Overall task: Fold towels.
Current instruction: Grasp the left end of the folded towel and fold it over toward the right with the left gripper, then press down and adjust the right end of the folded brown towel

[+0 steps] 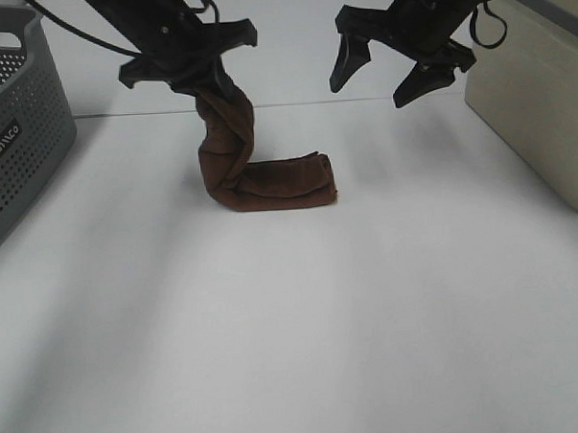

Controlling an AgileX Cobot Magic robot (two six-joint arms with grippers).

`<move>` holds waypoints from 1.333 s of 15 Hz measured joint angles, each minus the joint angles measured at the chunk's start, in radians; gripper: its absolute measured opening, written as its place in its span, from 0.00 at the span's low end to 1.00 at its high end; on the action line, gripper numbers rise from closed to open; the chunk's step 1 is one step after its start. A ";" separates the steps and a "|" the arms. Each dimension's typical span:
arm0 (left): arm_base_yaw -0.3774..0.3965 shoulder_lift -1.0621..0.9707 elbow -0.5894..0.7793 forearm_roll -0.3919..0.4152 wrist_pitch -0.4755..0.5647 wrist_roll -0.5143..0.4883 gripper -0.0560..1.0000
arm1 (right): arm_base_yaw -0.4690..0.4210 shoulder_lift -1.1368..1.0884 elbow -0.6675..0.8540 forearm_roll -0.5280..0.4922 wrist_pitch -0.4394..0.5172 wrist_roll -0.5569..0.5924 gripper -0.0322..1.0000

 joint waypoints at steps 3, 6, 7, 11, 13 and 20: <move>-0.057 0.071 0.000 -0.040 -0.069 -0.108 0.36 | 0.000 -0.033 0.000 -0.079 0.038 0.055 0.84; -0.078 0.083 0.000 -0.109 -0.144 -0.133 0.65 | 0.000 -0.032 0.000 -0.110 0.069 0.072 0.84; -0.078 0.073 0.000 -0.119 -0.152 -0.131 0.68 | 0.000 -0.032 0.000 -0.110 0.073 0.073 0.84; 0.000 -0.016 -0.005 -0.081 -0.135 -0.044 0.70 | 0.000 -0.011 0.000 0.075 0.036 0.006 0.84; 0.058 -0.065 -0.013 -0.058 -0.116 -0.003 0.70 | 0.000 0.046 0.000 0.321 0.028 -0.150 0.84; 0.126 -0.094 -0.013 -0.013 -0.081 0.008 0.70 | 0.008 0.268 0.000 0.894 0.035 -0.475 0.83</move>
